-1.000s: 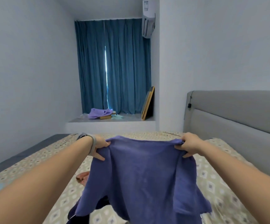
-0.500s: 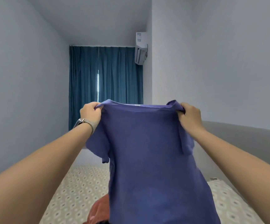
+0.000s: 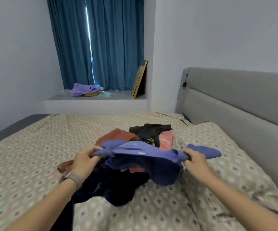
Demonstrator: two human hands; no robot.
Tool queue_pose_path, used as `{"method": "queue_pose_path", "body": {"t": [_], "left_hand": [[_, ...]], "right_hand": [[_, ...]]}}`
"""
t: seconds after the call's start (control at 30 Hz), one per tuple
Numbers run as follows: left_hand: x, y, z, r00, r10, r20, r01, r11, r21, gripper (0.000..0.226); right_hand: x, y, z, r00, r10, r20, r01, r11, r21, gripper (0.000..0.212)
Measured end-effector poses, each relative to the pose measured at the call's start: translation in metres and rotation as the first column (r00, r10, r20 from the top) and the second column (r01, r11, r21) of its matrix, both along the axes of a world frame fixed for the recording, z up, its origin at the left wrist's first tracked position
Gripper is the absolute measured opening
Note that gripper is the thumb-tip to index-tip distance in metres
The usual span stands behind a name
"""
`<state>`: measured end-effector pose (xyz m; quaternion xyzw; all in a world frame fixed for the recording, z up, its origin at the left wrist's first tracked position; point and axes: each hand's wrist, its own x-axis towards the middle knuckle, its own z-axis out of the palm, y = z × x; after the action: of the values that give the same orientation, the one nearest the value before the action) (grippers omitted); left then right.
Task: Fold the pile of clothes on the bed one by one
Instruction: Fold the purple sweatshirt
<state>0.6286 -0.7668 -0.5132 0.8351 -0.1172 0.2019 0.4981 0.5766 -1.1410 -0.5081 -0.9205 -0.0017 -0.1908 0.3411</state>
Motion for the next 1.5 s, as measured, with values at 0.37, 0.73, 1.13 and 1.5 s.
{"method": "queue_pose_path", "body": {"t": [0.37, 0.73, 1.13, 1.5], "left_hand": [[-0.117, 0.042, -0.241, 0.864, 0.017, -0.504, 0.235, 0.87, 0.433, 0.065], [-0.166, 0.058, -0.285, 0.784, 0.007, -0.621, 0.239, 0.919, 0.312, 0.03], [-0.124, 0.04, -0.27, 0.76, 0.386, -0.523, -0.414, 0.908, 0.069, 0.026], [-0.071, 0.028, -0.284, 0.621, 0.222, -0.752, -0.382, 0.923, -0.042, 0.06]], "right_hand": [[-0.103, 0.031, -0.232, 0.838, 0.151, -0.524, -0.213, 0.975, -0.06, 0.011], [-0.147, 0.031, -0.269, 0.73, 0.296, -0.616, -0.206, 0.955, 0.215, 0.019], [-0.075, -0.012, -0.309, 0.641, -0.314, -0.7, 0.684, 0.647, 0.336, 0.064], [-0.053, 0.006, -0.278, 0.734, -0.263, -0.627, 0.669, 0.12, 0.733, 0.053]]}}
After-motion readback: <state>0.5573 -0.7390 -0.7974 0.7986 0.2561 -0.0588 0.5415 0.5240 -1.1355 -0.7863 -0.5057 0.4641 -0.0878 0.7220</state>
